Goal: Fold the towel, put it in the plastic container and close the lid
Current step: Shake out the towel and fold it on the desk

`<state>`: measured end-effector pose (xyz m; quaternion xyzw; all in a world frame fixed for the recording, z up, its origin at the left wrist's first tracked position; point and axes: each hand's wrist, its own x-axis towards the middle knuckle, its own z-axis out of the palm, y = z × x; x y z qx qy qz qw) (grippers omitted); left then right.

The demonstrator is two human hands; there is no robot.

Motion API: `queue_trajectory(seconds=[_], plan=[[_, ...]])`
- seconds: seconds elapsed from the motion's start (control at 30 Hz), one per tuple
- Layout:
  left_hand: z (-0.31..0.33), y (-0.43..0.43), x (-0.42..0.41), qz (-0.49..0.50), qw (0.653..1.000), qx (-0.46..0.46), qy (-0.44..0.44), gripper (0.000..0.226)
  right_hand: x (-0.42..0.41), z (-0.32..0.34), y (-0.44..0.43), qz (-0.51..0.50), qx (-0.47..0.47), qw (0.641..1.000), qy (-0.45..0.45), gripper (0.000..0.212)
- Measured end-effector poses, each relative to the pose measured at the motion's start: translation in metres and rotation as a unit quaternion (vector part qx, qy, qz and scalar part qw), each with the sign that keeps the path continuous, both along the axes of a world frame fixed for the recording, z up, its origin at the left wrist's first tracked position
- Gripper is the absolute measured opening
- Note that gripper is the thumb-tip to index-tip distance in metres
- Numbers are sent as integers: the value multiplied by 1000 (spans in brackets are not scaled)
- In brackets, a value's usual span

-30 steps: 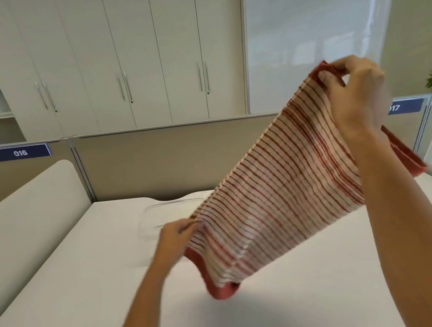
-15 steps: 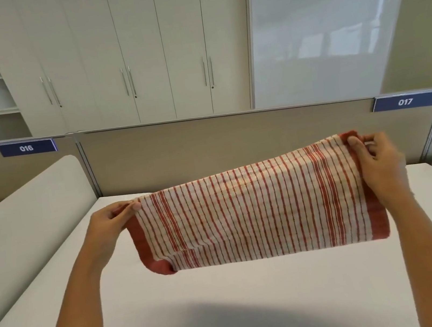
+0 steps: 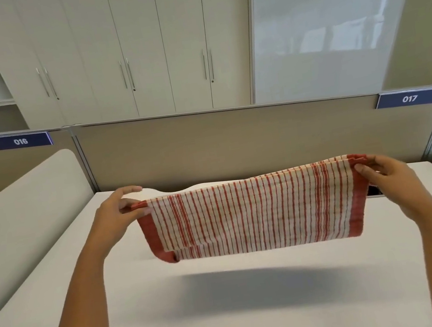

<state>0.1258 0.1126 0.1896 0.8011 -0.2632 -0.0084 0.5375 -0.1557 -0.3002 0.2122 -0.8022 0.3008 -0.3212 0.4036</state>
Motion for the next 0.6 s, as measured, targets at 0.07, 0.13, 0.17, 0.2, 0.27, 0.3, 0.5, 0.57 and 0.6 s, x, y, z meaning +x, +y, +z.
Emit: queue_trajectory(seconds=[0.07, 0.13, 0.17, 0.2, 0.27, 0.3, 0.5, 0.57, 0.6], plan=[[-2, 2, -3, -10, 1000, 2, 12, 29, -2, -6, 0, -4, 8, 1000, -12, 24], [-5, 6, -7, -17, 1000, -5, 25, 19, -7, -13, -1, 0, 18, 1000, -12, 21], [-6, 8, -9, -22, 999, -14, 38, 15, -9, -17, -1, 1, 22, 1000, -11, 21], [-7, 11, -11, -30, 998, -26, 50, 14, -11, -21, -1, -2, 26, 1000, -11, 22], [-11, 12, -13, -46, 995, -50, 75, 14, -13, -29, 0, -15, 38, 999, -12, 20], [-14, 10, -13, -48, 993, -58, 86, 14, -12, -33, 0, -20, 43, 999, -6, 18], [-60, -28, -2, 10, 989, -55, 134, 9, 14, -81, 2, -60, 58, 993, 89, 33], [-86, -45, 3, 43, 985, -55, 158, 15, 24, -104, 3, -71, 81, 989, 98, 33], [-98, -51, 4, 62, 982, -52, 170, 20, 27, -115, 4, -75, 99, 987, 99, 32]])
